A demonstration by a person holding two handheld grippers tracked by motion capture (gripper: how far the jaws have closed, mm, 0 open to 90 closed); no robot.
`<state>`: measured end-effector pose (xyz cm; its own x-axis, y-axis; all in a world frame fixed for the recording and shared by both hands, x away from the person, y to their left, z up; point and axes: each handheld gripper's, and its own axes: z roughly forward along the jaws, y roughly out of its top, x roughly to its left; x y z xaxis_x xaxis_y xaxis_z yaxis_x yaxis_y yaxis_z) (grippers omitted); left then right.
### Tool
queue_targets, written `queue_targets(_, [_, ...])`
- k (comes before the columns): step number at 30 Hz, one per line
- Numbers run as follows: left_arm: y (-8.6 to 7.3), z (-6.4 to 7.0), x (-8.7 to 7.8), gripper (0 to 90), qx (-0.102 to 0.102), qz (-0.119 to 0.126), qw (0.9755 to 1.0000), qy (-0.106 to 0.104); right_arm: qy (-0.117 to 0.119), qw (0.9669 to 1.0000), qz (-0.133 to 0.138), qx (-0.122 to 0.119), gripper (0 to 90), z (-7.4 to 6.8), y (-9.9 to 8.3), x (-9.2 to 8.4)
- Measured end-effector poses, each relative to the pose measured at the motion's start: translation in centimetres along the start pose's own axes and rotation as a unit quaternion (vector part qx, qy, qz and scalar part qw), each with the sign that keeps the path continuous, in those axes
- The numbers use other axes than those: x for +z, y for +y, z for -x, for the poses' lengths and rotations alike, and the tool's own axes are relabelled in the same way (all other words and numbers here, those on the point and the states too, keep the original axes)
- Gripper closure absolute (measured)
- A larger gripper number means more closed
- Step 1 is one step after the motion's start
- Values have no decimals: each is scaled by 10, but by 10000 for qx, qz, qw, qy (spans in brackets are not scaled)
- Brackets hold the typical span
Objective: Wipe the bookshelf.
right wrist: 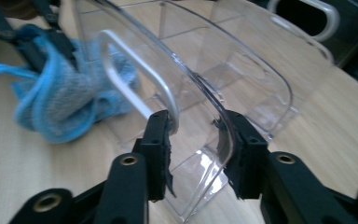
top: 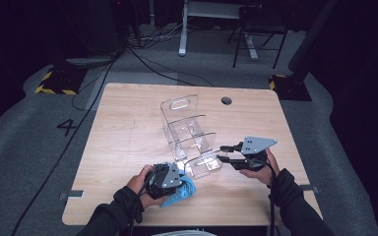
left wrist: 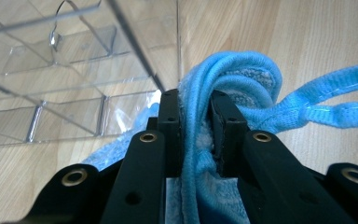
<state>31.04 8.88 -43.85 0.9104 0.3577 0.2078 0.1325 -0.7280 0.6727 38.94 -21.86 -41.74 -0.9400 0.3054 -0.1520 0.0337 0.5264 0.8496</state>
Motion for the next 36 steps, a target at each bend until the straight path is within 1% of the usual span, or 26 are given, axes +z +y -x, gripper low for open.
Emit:
queue_targets(1, [1,0,-1,769,-1,7,10000,24,103,9999,101,-40,759,-1,0,-1])
queue_targets(3, [3,0,-5,769,21,77,9999,64,120,9998,89,-154,778,-6,4,1])
queue_targets(6, [7,2,-11,769,61,123,9997,176,242,9993,90,-280,818,-14,9,6])
queue_targets(8, [10,2,-16,769,98,199,9995,239,305,9991,103,-293,839,-17,12,8])
queue_targets(9, [12,2,-22,769,113,260,9990,352,341,9990,118,-263,845,-18,12,9])
queue_targets(10, [14,1,-28,770,92,368,9986,372,384,9989,138,-217,850,-19,13,10])
queue_targets(14, [21,-3,-48,770,41,739,9944,749,416,9988,150,-188,859,-20,14,12])
queue_targets(15, [23,-5,-52,770,26,800,9929,879,422,9989,157,-161,860,-21,14,13])
queue_targets(16, [24,-6,-55,771,18,839,9920,940,416,9990,146,-122,862,-23,15,14])
queue_targets(17, [25,-9,-57,771,-30,883,9902,1084,409,9990,143,-117,864,-24,16,15])
queue_targets(18, [25,-10,-57,771,-49,903,9890,1169,401,9990,128,-135,864,-26,18,16])
queue_targets(19, [25,-10,-57,771,-49,903,9890,1169,401,9990,128,-135,864,-26,18,16])
queue_targets(20, [24,-13,-56,771,-26,819,9878,1326,402,9990,122,-127,865,-28,18,17])
queue_targets(22, [19,-18,-50,773,-7,650,9870,1466,388,9991,111,-141,865,-33,21,19])
queue_targets(23, [15,-19,-46,773,76,508,9854,1623,377,9991,116,-138,866,-35,21,20])
queue_targets(24, [12,-21,-45,775,114,441,9850,1666,357,9992,119,-146,865,-38,22,20])
queue_targets(26, [7,-23,-43,777,29,369,9831,1795,301,9994,114,-148,865,-39,23,21])
queue_targets(27, [3,-25,-40,777,68,206,9811,1922,295,9994,116,-150,865,-39,23,21])
queue_targets(28, [-1,-26,-38,777,28,130,9804,1965,282,9994,119,-127,864,-38,22,21])
queue_targets(30, [-9,-32,-36,778,-130,199,9813,1912,254,9995,120,-126,864,-39,22,21])
queue_targets(31, [-12,-35,-36,778,-214,202,9809,1922,238,9996,119,-116,864,-39,22,21])
queue_targets(32, [-13,-38,-37,778,-352,274,9815,1864,229,9996,121,-112,863,-39,22,21])
queue_targets(33, [-13,-38,-37,778,-352,274,9815,1864,229,9996,121,-112,863,-39,22,21])
queue_targets(34, [-13,-39,-38,778,-426,341,9814,1840,215,9996,132,-85,864,-39,22,22])
queue_targets(35, [-12,-37,-37,780,-505,454,9806,1837,192,9997,136,-45,864,-40,22,22])
queue_targets(36, [-12,-37,-37,781,-505,454,9806,1837,192,9997,136,-45,864,-40,22,22])
